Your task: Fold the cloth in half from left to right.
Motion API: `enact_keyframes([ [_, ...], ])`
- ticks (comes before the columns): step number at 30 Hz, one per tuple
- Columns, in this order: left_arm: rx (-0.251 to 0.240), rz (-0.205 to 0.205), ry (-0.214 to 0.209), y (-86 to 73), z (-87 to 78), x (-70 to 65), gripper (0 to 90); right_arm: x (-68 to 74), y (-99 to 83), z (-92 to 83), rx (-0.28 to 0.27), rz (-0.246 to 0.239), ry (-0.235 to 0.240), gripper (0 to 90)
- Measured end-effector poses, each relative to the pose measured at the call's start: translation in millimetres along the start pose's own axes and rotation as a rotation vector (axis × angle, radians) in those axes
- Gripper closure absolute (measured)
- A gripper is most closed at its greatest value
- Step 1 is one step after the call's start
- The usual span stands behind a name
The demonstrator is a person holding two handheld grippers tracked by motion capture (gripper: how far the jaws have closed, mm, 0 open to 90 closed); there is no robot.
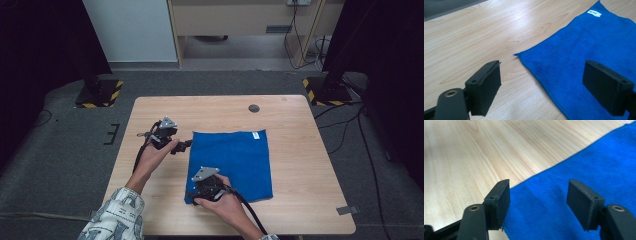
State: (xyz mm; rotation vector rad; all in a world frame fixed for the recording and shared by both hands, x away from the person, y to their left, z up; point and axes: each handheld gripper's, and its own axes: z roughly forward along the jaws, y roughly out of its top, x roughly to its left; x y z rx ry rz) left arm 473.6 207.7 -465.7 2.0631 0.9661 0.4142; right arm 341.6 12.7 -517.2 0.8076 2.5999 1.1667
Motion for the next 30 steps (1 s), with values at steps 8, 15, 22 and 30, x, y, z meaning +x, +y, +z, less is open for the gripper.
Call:
enact_keyframes([
  [8, 0.006, 0.016, 0.006, 3.4, -5.7, -0.7, 14.8, 12.7, -0.5, 2.8, -0.012, -0.020, 0.015, 45.7],
  [15, -0.002, 0.017, 0.006, 7.3, -9.6, -1.2, 14.8, 25.4, -4.8, 5.9, 0.007, -0.039, 0.017, 42.4],
  [22, 0.023, 0.019, -0.001, 6.8, -5.2, -0.7, 14.8, 32.9, -10.7, 11.3, 0.023, -0.059, -0.022, 36.7],
  [30, 0.040, 0.005, -0.023, 8.6, 4.0, 3.9, 16.5, 29.0, -11.3, 8.4, 0.010, -0.021, -0.071, 69.7],
])
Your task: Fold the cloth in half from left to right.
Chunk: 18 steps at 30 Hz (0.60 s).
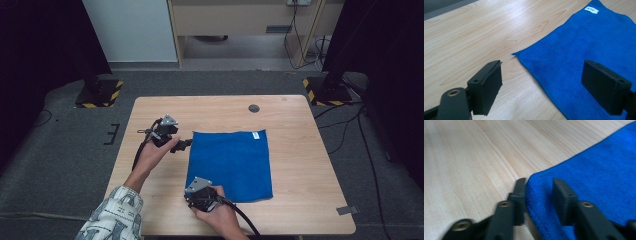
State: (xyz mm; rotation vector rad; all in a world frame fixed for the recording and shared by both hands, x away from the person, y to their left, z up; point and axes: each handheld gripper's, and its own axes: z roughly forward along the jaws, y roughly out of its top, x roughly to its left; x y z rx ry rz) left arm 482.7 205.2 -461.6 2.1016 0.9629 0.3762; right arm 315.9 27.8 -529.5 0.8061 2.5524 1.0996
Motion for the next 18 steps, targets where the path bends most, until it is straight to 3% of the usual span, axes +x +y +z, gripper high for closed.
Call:
enact_keyframes([
  [2, 0.004, -0.009, -0.007, -1.5, 5.8, 3.8, 17.5, -3.8, -0.4, -0.1, -0.005, 0.019, -0.009, 80.2],
  [5, 0.002, -0.020, -0.018, -3.6, 11.9, 7.9, 19.2, -5.3, -0.6, -0.3, -0.008, 0.037, -0.002, 83.6],
  [13, -0.019, -0.047, -0.012, -8.4, 33.1, 16.6, 31.2, -0.2, -0.5, 0.0, -0.031, 0.067, 0.048, 85.1],
  [18, 0.032, -0.029, -0.002, -5.3, 49.8, 19.9, 36.6, 0.7, 1.4, -1.5, -0.038, 0.073, 0.051, 85.1],
])
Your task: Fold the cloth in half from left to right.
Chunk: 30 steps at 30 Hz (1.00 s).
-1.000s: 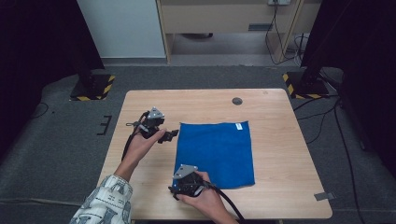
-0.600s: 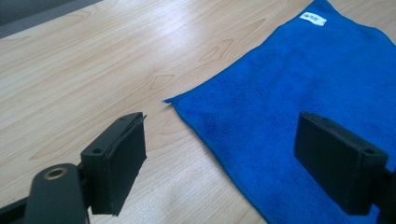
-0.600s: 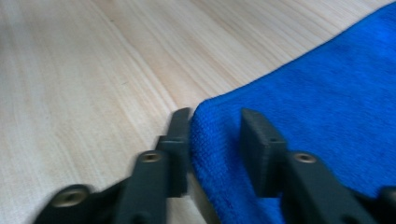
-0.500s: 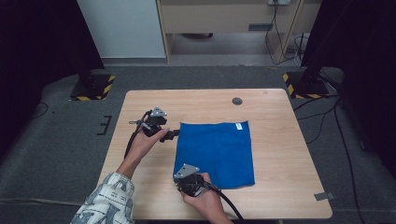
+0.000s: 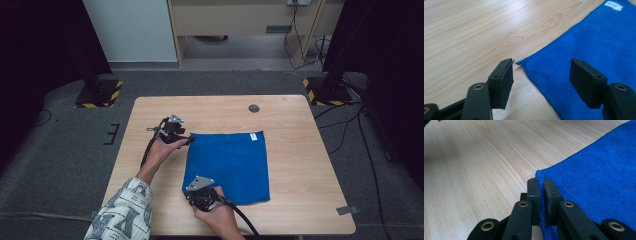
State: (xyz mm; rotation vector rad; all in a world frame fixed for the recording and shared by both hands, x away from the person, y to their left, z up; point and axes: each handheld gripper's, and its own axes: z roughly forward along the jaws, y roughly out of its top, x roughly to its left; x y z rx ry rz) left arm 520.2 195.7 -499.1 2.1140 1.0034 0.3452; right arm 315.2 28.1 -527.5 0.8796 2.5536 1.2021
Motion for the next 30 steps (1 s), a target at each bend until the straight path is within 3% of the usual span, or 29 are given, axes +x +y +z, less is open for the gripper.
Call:
enact_keyframes([
  [4, -0.009, -0.013, 0.007, 0.6, 11.3, 3.9, 38.0, 0.1, 0.3, -2.9, -0.002, -0.007, -0.002, 85.1],
  [10, 0.035, -0.022, 0.013, -0.7, 25.3, 8.7, 36.8, 1.8, 0.6, -7.5, -0.005, -0.023, -0.007, 85.2],
  [13, 0.049, -0.052, 0.009, -2.0, 30.3, 10.8, 36.7, 2.9, 0.0, -7.3, -0.009, -0.023, -0.010, 85.2],
  [19, 0.065, -0.021, 0.027, -3.4, 35.3, 10.9, 40.7, 4.6, -0.6, -8.3, -0.013, -0.021, -0.009, 85.2],
  [25, 0.069, 0.025, 0.031, -4.9, 33.1, 4.6, 62.8, 6.1, -2.2, -8.2, -0.014, -0.024, -0.014, 85.2],
  [30, 0.056, -0.029, 0.007, -6.3, 30.6, 3.6, 87.8, 7.7, -1.1, -9.7, -0.024, -0.029, -0.029, 85.1],
])
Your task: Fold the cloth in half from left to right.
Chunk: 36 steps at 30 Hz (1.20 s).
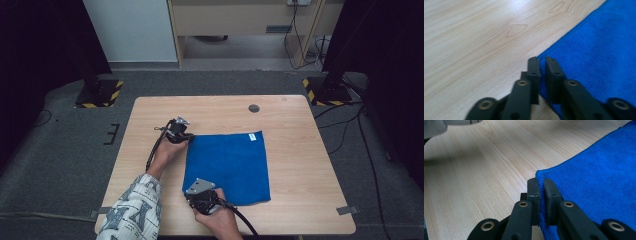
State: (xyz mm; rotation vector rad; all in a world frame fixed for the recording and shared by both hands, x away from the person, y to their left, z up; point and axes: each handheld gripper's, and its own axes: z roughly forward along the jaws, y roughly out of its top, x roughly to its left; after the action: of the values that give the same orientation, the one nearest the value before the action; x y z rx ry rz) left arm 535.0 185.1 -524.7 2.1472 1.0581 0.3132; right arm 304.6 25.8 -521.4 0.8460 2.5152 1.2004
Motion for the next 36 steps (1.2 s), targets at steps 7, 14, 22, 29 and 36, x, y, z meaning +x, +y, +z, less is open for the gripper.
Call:
enact_keyframes([
  [7, -0.036, 0.004, -0.005, 8.8, -10.0, -0.7, 89.8, -1.4, 2.1, -3.1, -0.009, -0.001, -0.006, 85.4],
  [14, -0.038, 0.020, 0.002, 16.3, -18.0, -3.8, 90.0, 1.3, 2.6, -5.6, -0.015, -0.006, -0.010, 85.6],
  [22, -0.061, 0.029, 0.017, 26.5, -41.4, -6.8, 90.0, 6.9, 5.4, -11.9, -0.028, -0.007, -0.023, 86.2],
  [29, -0.055, 0.027, 0.023, 32.3, -53.5, -4.7, 90.0, 11.9, 10.3, -16.8, -0.048, -0.019, -0.040, 86.6],
  [36, -0.075, 0.011, 0.019, 39.5, -62.8, -0.6, 90.0, 15.9, 22.7, -19.0, -0.054, -0.049, -0.068, 86.7],
])
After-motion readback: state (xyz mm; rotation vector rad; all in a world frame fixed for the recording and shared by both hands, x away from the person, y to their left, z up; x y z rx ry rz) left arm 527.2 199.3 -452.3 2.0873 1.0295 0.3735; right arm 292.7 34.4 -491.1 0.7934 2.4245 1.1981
